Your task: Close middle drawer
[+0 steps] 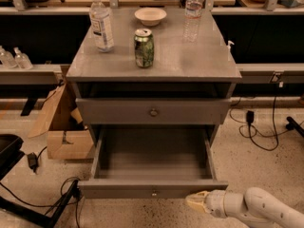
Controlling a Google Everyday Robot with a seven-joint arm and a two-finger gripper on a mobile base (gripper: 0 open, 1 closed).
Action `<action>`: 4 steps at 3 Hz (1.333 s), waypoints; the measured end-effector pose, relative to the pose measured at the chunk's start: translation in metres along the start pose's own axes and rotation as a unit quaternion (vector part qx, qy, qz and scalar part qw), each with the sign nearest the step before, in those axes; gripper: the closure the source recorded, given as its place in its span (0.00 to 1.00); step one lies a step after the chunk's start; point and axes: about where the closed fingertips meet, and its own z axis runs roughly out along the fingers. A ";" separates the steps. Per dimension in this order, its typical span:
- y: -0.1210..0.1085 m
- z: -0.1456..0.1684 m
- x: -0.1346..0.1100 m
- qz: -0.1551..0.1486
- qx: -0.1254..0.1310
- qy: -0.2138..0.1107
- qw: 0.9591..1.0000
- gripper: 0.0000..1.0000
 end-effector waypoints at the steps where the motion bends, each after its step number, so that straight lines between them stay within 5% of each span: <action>1: -0.002 0.002 -0.003 -0.003 0.000 -0.001 1.000 1.00; 4: -0.036 0.024 -0.052 -0.038 0.002 -0.024 0.999 1.00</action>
Offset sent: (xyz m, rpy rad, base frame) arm 0.1139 0.0291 0.0331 -0.0006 -0.1446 0.0511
